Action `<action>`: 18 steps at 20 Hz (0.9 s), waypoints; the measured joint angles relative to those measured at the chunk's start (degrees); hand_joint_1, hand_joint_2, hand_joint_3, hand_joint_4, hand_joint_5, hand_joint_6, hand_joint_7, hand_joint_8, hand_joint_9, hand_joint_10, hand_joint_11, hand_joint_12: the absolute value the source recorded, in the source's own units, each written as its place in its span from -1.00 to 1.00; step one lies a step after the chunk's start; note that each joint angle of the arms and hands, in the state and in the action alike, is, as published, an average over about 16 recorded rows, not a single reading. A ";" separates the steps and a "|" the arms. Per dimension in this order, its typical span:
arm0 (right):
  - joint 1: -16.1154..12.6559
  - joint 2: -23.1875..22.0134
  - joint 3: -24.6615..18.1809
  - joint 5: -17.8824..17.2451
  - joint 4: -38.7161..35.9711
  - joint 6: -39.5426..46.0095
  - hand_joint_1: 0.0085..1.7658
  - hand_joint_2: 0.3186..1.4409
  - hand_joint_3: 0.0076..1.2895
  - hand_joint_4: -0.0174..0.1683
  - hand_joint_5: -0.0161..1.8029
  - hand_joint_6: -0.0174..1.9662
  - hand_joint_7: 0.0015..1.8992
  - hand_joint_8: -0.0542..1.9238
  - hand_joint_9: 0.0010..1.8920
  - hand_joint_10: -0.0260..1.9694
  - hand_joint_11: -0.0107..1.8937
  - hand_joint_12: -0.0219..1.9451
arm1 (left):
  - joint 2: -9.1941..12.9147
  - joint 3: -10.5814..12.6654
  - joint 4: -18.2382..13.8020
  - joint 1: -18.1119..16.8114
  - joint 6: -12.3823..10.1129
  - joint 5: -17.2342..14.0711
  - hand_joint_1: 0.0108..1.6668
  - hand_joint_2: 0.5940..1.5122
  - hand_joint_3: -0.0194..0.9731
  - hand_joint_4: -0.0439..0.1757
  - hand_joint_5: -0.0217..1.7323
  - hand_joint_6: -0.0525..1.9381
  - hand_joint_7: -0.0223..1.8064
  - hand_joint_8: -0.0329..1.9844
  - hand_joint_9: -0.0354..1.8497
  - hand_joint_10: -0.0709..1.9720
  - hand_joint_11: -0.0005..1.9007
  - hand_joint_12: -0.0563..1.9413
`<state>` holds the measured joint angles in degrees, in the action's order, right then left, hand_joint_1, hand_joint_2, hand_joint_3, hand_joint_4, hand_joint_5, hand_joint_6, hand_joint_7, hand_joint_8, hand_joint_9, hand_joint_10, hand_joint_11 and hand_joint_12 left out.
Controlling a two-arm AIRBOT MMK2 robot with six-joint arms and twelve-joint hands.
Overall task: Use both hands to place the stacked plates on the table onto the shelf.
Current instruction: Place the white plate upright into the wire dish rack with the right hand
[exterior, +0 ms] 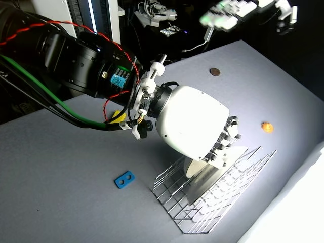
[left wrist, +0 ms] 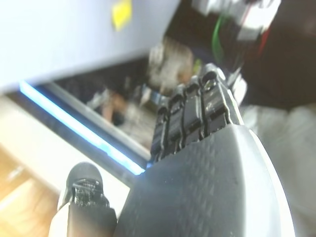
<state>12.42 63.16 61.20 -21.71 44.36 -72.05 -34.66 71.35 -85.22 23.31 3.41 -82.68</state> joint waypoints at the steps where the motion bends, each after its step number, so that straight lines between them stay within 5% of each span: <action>1: 0.39 0.14 0.21 -0.07 -0.03 -0.01 0.51 0.33 -1.00 -0.93 -0.07 0.06 0.05 0.01 -0.04 0.18 -0.27 0.51 | -0.09 -0.15 0.06 0.10 -0.02 -0.47 -1.00 0.20 -0.96 -0.62 -0.92 -0.93 -0.93 -0.96 -0.94 -0.93 -0.97 -0.92; 6: 1.79 0.54 0.77 -0.37 -0.17 -0.06 0.43 0.38 -1.00 -0.86 -0.09 0.05 0.01 -0.14 -0.06 -0.01 -0.32 0.48 | -0.27 -1.58 0.05 0.62 0.16 -1.59 -1.00 0.19 -0.96 -0.62 -0.92 -0.93 -0.93 -0.96 -0.94 -0.93 -0.97 -0.92; 18: 0.07 -0.23 0.41 0.29 -0.38 -0.11 0.22 0.33 -1.00 -0.76 -0.04 -0.67 0.03 -0.81 -0.12 -0.48 -0.48 0.38 | 0.06 -3.58 0.78 1.73 2.02 0.48 -1.00 0.21 -0.95 -0.63 -0.94 -0.93 -0.94 -0.96 -0.94 -0.93 -0.98 -0.93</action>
<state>12.49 62.93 61.61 -21.42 43.98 -72.16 -34.60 67.77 -84.44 25.04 5.43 -82.20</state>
